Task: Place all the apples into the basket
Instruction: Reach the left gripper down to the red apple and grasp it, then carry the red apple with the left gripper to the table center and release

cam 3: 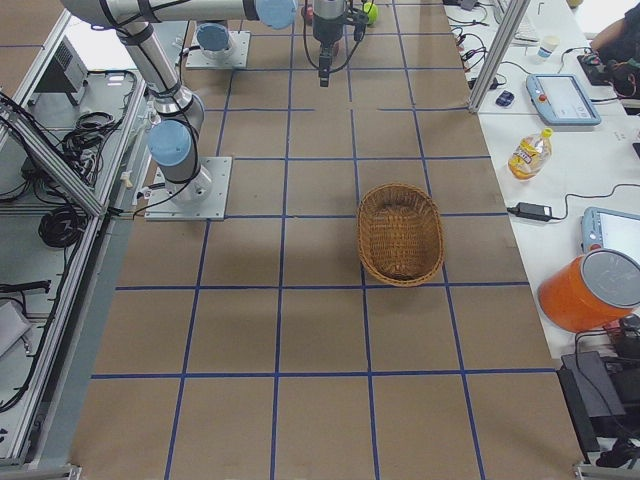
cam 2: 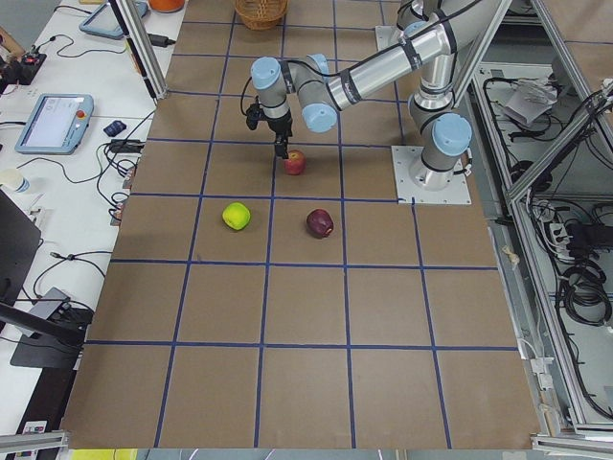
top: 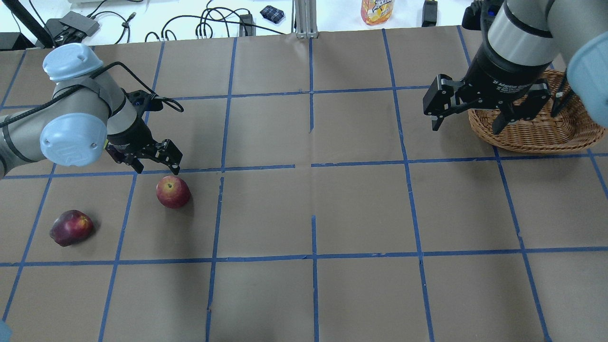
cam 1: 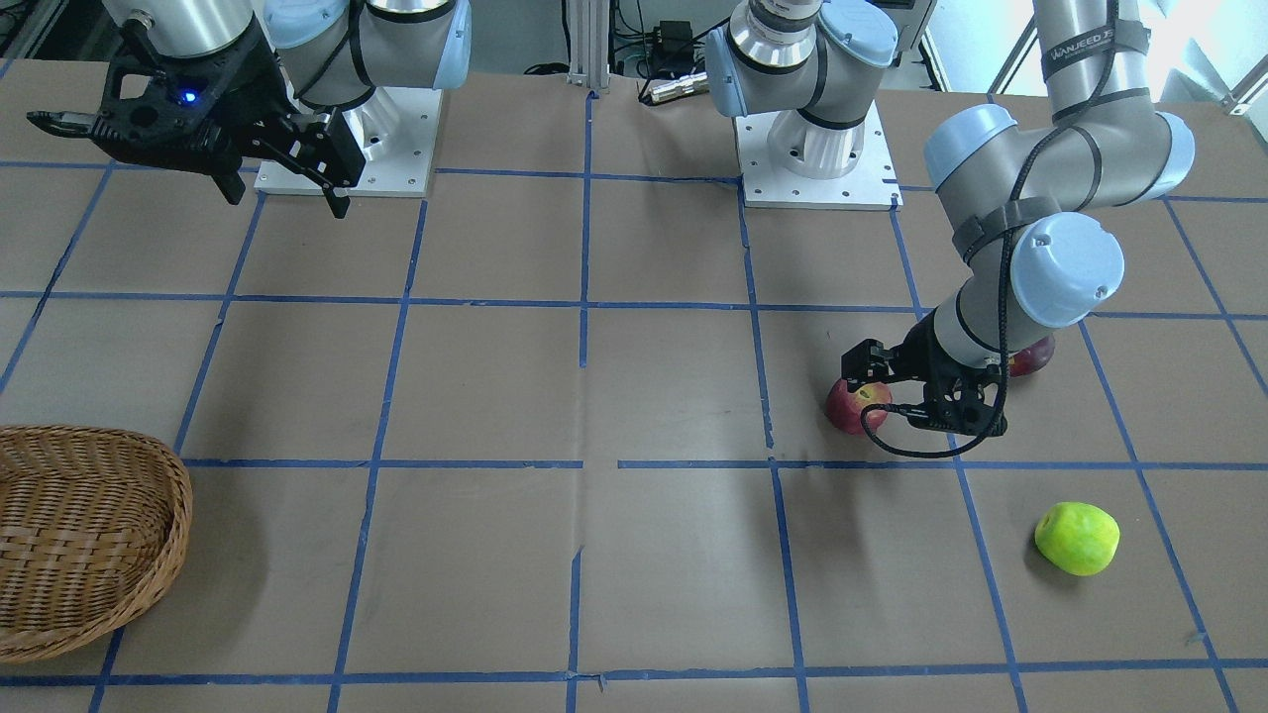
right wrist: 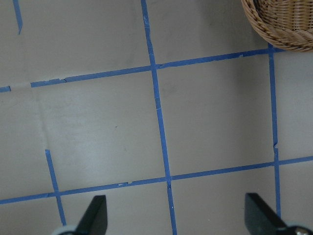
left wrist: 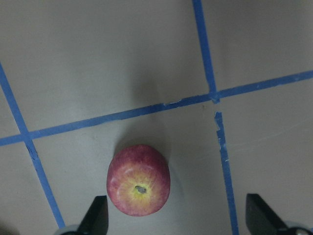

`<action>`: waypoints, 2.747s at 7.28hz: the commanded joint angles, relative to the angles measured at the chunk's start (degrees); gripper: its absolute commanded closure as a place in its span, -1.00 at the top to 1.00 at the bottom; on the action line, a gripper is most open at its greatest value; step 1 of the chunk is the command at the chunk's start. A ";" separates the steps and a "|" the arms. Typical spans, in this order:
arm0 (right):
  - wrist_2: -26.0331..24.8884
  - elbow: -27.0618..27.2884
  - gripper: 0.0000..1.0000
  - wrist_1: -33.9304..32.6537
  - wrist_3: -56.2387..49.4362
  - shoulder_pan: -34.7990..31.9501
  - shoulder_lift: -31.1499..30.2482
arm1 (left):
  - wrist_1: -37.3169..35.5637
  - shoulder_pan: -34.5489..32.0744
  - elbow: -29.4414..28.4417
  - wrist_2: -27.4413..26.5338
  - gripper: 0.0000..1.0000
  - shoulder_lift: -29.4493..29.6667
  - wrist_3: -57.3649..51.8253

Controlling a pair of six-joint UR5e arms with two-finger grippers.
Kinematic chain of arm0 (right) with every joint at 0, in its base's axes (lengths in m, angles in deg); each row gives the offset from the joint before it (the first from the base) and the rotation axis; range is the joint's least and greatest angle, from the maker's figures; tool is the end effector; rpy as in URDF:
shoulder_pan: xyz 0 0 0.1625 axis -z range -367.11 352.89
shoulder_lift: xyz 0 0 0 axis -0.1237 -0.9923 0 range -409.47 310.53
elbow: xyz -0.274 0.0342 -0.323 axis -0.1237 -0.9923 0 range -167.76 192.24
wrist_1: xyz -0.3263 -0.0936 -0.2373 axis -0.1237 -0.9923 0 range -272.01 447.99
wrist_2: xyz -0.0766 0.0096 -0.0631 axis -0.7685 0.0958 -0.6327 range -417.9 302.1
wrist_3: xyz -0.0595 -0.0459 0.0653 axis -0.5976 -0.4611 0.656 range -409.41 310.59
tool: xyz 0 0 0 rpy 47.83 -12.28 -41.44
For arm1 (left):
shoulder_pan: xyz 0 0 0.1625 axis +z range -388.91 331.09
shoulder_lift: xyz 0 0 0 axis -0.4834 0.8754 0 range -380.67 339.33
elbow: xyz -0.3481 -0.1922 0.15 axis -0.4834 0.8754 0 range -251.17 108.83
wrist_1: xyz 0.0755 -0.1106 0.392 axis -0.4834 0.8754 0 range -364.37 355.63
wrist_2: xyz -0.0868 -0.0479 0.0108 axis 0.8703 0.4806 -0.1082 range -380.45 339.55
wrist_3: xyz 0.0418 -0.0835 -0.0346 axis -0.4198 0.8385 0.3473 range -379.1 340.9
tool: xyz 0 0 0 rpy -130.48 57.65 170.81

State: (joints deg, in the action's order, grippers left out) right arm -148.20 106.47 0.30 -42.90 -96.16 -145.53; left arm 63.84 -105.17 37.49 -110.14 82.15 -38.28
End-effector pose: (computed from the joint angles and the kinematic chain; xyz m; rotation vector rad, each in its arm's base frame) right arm 0.1252 -0.4481 0.4971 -0.2039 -3.1292 -0.0129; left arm -0.0088 -0.5275 0.2571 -0.1455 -3.0752 -0.2481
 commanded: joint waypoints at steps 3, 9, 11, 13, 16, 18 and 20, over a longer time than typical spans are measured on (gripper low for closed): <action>-0.13 0.51 1.00 -0.28 -0.18 0.19 -0.01 | -2.82 0.24 2.07 0.13 1.00 2.56 4.21; 0.48 0.51 1.00 0.07 -0.45 2.66 -0.10 | -11.41 -0.91 5.68 -0.84 -0.98 5.72 6.96; 0.39 0.51 1.00 0.15 -0.45 2.48 -0.10 | -7.33 -2.39 2.10 -0.06 -1.00 3.80 10.01; -0.13 0.51 1.00 0.59 -0.36 2.39 -0.10 | -2.92 -11.31 -4.66 7.04 -1.00 4.66 21.15; 0.30 0.51 1.00 0.68 0.51 2.39 0.25 | -9.11 -28.11 -12.49 7.34 -1.00 12.19 40.67; 0.04 0.60 1.00 0.33 0.26 2.48 0.51 | -15.70 -30.35 -13.39 7.33 -1.00 17.48 42.56; -0.14 0.60 1.00 -0.19 -0.45 2.48 3.57 | -18.89 -31.06 -13.48 7.51 0.98 19.25 42.48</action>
State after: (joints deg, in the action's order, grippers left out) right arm -148.36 107.06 0.51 -43.03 -93.69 -143.94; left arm 46.74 -135.76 24.15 -102.76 100.27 4.12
